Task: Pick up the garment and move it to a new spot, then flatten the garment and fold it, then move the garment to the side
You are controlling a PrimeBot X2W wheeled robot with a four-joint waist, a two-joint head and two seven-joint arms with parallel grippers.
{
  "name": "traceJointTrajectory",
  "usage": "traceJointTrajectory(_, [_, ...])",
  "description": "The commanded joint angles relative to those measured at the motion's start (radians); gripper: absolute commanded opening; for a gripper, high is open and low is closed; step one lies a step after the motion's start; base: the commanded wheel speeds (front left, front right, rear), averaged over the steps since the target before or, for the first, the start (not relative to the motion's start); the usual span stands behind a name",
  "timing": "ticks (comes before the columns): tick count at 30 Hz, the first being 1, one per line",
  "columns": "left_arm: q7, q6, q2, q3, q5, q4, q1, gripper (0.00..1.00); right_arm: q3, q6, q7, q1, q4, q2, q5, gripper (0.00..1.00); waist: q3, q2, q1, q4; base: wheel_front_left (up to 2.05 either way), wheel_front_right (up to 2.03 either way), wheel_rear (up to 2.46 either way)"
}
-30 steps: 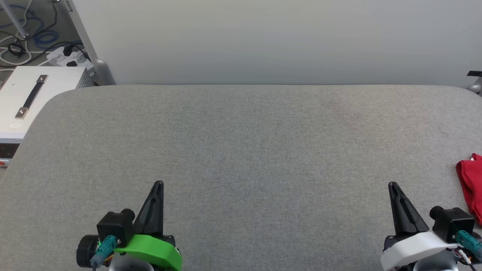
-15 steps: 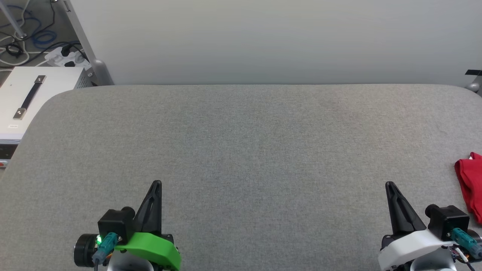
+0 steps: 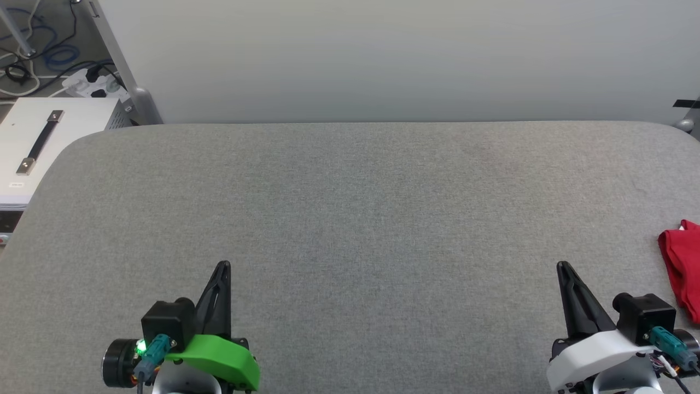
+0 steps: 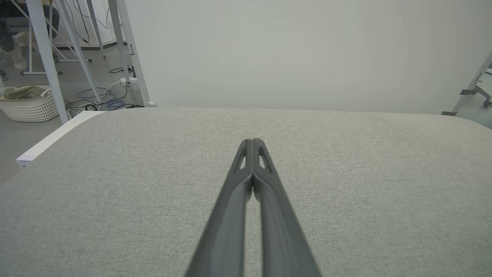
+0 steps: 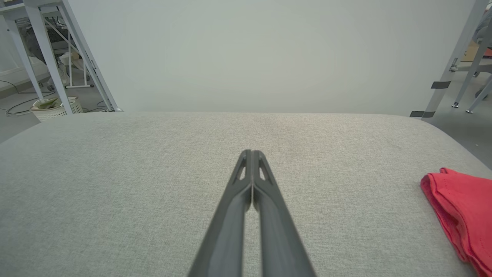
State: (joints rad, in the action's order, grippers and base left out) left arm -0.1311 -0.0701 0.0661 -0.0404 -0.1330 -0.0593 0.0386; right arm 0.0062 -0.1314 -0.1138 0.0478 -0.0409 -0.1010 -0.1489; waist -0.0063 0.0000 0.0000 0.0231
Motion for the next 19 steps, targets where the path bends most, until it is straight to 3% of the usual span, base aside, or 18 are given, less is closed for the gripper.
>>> traceJointTrajectory(1, [0.005, 0.008, -0.005, 0.004, 0.015, 0.005, -0.018, 0.0, -0.001, 0.0, 0.007, -0.018, 0.007, 0.006, 0.013, 0.0, 0.0, 0.0, 0.0, 0.0, 0.0, 0.0, 0.0])
traceJointTrajectory(19, [0.042, 0.026, -0.008, 0.014, 0.049, 0.021, -0.024, 0.0, -0.002, 0.0, 0.038, -0.026, 0.017, 0.019, 0.053, 0.0, 0.002, 0.0, 0.0, -0.007, 0.0, 0.0, 0.0])
